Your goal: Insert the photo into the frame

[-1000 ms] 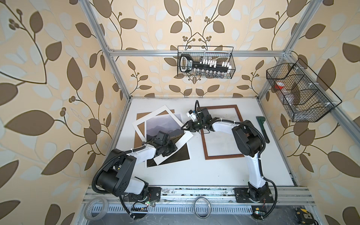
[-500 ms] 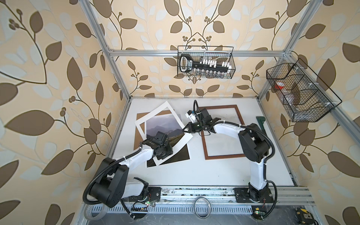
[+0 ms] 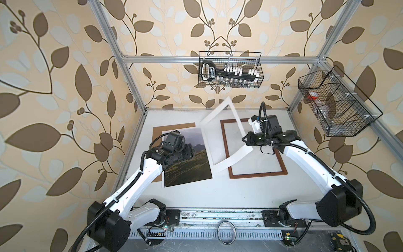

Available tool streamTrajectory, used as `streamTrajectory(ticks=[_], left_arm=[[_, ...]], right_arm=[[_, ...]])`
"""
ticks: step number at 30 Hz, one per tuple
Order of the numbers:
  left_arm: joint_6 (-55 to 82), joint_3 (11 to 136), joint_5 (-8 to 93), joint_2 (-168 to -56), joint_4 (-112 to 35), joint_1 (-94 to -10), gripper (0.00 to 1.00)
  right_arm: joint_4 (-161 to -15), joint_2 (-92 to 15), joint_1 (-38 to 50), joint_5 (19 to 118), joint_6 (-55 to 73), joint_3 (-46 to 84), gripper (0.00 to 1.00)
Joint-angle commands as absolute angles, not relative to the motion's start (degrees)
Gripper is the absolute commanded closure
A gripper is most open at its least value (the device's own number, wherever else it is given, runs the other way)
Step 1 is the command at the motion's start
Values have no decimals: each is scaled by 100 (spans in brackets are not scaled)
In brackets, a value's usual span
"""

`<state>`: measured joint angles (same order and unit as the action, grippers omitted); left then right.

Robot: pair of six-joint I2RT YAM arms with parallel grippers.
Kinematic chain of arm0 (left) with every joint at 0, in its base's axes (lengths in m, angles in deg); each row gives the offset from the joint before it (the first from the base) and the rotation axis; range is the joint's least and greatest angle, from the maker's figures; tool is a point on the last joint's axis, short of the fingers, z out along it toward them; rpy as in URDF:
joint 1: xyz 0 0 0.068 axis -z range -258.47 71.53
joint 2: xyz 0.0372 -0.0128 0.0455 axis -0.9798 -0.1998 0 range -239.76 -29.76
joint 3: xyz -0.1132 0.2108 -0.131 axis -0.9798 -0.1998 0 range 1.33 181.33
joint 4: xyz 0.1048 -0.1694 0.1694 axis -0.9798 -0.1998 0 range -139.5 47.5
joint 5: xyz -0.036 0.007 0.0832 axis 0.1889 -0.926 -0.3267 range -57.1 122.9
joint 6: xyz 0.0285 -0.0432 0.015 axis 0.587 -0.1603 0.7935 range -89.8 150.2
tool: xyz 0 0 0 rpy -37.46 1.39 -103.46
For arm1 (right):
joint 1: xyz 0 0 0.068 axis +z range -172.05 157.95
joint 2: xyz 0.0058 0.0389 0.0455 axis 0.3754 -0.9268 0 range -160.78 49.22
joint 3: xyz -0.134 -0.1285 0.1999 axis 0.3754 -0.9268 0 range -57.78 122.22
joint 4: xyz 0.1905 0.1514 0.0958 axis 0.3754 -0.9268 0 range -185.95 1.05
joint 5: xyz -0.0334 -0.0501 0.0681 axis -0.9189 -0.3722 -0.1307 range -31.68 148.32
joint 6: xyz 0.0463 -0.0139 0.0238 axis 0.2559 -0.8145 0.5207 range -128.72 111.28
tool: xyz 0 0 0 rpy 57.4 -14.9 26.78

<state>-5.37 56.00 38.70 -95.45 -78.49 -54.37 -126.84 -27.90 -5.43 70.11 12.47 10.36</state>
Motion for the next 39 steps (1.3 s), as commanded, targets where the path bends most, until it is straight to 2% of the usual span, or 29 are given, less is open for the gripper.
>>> streamTrajectory(ticks=[1,8,14,19,26,32,39], left_arm=[[-438,5924,3634,-10125,-7589,-4984,30],[-882,6512,3561,-11922,-6861,-4131,29],[-963,7334,3597,-12959,-6833,-3877,25],[-1036,7905,3668,-13707,-6881,-3685,23],[-1046,8547,3479,-14521,-7094,-3464,23],[-850,9166,3317,-15094,-7392,-3263,27],[-689,9495,2999,-15527,-8054,-3132,39]], right_arm=[[-13845,-2543,-728,5199,859,1111,100],[-14348,-2457,-764,3754,740,1315,100],[-14803,-2246,-768,3101,669,1836,100],[-14478,-2237,-918,3775,657,1412,100],[-14430,-2180,-915,3936,586,1567,100],[-14402,-2049,-922,4278,666,1745,100],[-14283,-1889,-910,4635,749,2042,100]])
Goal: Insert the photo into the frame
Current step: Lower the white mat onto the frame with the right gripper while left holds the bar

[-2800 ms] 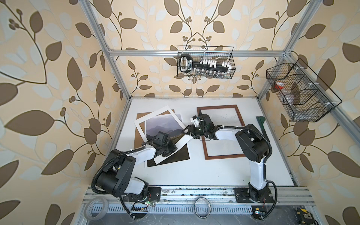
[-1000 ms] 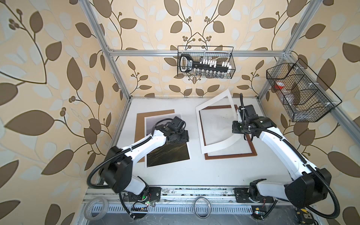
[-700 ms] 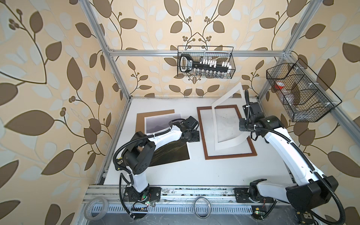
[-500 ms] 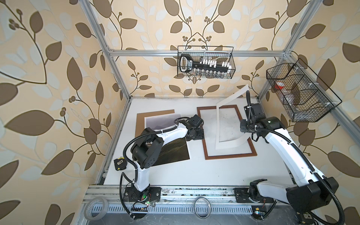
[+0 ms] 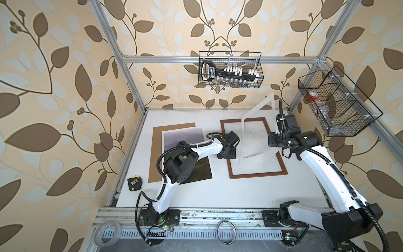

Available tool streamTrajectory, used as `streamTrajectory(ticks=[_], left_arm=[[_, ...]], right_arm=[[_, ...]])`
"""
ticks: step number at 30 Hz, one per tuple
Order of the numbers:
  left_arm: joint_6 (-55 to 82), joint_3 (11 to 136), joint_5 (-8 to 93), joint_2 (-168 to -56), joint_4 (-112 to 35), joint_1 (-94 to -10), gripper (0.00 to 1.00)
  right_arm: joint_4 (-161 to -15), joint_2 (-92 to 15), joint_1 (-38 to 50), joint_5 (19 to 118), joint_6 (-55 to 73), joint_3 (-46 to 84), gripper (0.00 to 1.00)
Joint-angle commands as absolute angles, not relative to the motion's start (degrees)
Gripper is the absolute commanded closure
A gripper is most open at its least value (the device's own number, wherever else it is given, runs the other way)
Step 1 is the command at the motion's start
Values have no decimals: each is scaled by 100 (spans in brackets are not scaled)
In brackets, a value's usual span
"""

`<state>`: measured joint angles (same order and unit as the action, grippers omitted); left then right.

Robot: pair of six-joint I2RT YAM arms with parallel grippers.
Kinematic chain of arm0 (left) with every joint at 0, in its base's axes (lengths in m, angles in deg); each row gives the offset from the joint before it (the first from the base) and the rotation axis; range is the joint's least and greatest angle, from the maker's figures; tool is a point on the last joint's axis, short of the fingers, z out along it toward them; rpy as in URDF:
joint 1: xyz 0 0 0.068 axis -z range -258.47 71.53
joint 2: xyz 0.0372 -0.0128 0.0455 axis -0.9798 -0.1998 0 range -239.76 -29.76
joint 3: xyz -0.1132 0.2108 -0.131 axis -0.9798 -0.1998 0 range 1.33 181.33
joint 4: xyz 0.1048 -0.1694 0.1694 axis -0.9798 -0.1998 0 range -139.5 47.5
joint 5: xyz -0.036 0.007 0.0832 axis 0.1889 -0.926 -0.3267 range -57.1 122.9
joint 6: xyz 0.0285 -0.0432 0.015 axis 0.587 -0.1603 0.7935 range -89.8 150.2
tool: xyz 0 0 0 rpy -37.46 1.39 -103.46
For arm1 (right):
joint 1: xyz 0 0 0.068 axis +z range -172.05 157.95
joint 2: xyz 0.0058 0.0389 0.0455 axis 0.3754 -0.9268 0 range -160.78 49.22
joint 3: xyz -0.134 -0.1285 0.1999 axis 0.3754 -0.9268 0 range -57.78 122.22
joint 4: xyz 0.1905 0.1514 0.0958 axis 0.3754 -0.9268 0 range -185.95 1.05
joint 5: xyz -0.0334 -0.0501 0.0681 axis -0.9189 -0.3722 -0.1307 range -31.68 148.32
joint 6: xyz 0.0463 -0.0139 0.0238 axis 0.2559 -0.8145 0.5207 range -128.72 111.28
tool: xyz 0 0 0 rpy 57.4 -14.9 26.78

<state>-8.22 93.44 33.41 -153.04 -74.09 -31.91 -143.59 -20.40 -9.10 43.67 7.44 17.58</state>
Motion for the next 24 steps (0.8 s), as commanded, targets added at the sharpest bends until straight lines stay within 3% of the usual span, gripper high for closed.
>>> streamTrajectory(ticks=[1,12,24], left_arm=[[-627,9519,2894,-15545,-8164,-3119,41],[78,8996,2236,-15281,-8465,-3048,62],[759,7916,1720,-14555,-8408,-3260,67]], right_arm=[[-14281,-1868,-909,4688,762,2112,100],[-13921,-1700,-910,5676,1012,2732,100],[-13642,-1801,-816,6897,1110,2909,100]])
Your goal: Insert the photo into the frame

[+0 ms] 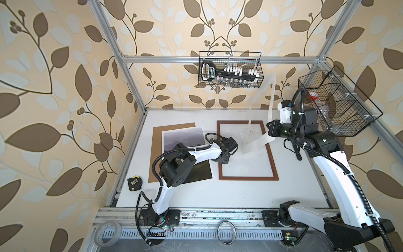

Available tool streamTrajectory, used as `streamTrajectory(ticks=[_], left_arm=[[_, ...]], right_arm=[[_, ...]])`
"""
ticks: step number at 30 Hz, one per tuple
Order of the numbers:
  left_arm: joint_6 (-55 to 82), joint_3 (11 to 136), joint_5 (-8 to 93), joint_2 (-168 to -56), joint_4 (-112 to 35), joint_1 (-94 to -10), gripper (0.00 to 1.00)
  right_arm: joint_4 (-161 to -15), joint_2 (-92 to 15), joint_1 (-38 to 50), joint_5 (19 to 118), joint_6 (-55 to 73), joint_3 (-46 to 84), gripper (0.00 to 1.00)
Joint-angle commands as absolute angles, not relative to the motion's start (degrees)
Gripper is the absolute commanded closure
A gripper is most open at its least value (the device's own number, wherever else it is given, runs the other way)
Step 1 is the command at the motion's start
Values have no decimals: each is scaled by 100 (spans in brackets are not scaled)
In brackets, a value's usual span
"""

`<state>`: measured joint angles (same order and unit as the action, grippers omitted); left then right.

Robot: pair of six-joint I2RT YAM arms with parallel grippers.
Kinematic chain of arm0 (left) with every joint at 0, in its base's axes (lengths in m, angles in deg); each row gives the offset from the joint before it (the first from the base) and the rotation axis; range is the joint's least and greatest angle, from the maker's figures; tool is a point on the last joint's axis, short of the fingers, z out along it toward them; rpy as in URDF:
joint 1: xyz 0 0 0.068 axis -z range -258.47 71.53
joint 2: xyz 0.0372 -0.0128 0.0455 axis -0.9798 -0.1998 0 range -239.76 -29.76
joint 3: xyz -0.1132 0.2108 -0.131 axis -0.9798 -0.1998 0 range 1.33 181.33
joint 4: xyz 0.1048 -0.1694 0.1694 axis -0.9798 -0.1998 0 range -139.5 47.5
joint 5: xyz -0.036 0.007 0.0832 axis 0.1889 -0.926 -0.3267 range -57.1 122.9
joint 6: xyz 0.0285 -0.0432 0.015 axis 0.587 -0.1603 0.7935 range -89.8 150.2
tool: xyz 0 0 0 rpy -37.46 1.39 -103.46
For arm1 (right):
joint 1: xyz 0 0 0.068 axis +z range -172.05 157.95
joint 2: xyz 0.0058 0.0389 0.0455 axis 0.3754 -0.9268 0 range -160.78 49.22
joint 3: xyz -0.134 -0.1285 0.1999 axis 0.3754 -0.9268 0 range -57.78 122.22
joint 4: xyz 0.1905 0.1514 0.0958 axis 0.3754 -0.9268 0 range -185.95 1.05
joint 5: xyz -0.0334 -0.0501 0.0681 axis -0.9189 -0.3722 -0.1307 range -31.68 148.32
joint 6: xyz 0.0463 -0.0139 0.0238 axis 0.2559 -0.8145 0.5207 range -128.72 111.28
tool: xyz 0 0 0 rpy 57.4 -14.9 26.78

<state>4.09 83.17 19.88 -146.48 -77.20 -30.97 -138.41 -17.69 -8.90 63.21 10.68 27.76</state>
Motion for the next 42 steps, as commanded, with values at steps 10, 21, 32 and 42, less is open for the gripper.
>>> streamTrajectory(ticks=[10,21,32,42], left_arm=[[1028,7128,2273,-14026,-8029,-3663,66],[0,6206,3378,-12009,-7646,-4819,49],[-100,5723,3437,-11617,-7340,-5588,39],[-268,6191,4042,-12083,-6940,-5588,24]], right_arm=[[-13145,-2317,159,7329,1292,3441,100],[-10977,-1504,-753,9056,2787,1651,100],[-10223,-1014,-1203,8343,3112,-2249,100],[-10659,-1152,-1335,7756,2439,-2657,77]])
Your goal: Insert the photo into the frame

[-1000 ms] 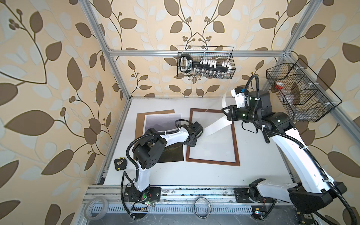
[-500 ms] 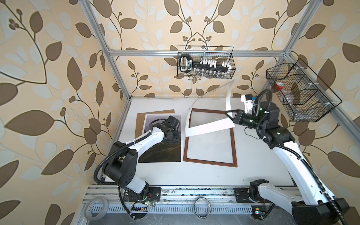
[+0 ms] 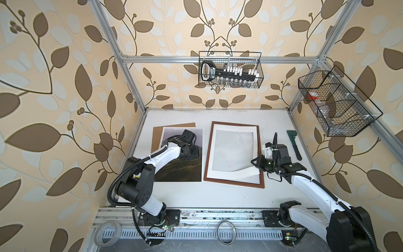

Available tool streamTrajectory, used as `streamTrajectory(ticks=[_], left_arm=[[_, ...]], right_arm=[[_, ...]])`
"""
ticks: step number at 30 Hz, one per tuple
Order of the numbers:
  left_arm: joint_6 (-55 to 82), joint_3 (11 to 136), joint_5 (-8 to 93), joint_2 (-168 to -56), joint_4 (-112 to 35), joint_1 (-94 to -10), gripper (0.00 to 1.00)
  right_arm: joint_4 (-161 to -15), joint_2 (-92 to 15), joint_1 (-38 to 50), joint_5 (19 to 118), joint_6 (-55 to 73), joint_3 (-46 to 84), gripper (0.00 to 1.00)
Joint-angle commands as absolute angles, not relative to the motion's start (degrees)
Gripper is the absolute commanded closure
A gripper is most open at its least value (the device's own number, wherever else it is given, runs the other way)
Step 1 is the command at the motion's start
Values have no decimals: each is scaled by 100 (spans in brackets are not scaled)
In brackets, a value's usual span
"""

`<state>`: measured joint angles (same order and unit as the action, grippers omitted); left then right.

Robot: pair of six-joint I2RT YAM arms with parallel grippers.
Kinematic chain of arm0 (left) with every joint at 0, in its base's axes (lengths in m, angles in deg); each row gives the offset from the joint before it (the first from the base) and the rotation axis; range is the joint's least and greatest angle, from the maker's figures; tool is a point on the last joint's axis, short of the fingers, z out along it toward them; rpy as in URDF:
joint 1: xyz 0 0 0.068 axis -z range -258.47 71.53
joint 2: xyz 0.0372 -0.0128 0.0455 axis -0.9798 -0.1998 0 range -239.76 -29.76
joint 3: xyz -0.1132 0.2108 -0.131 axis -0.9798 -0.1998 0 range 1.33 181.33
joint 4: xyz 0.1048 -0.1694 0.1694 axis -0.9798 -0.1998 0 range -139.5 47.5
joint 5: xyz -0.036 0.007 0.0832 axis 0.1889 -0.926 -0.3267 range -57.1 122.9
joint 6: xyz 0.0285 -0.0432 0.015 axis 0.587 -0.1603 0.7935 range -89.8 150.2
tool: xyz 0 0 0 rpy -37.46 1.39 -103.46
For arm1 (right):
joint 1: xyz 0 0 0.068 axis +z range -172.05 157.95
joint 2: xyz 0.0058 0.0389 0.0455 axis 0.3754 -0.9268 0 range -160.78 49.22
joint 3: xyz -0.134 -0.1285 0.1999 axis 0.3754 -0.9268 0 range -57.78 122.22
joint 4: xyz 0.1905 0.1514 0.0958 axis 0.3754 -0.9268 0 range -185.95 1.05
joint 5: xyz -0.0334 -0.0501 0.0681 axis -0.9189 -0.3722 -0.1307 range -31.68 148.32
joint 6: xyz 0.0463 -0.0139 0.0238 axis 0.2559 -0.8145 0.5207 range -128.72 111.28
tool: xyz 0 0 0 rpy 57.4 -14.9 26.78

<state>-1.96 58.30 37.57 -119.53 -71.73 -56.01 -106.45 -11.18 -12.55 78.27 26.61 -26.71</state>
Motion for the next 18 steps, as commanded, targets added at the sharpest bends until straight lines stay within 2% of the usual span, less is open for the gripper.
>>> streamTrajectory(ticks=[1,6,18], left_arm=[[-241,6289,4063,-12199,-6970,-5588,24],[-101,6711,4078,-12714,-7081,-5589,23],[2,6915,4475,-13171,-6906,-5593,23]], right_arm=[[-10562,-1232,-1374,7888,2426,-2652,73],[-10435,-1715,-1423,8183,2340,-2456,59],[-10680,-1965,-1757,8582,2129,-2223,43]])
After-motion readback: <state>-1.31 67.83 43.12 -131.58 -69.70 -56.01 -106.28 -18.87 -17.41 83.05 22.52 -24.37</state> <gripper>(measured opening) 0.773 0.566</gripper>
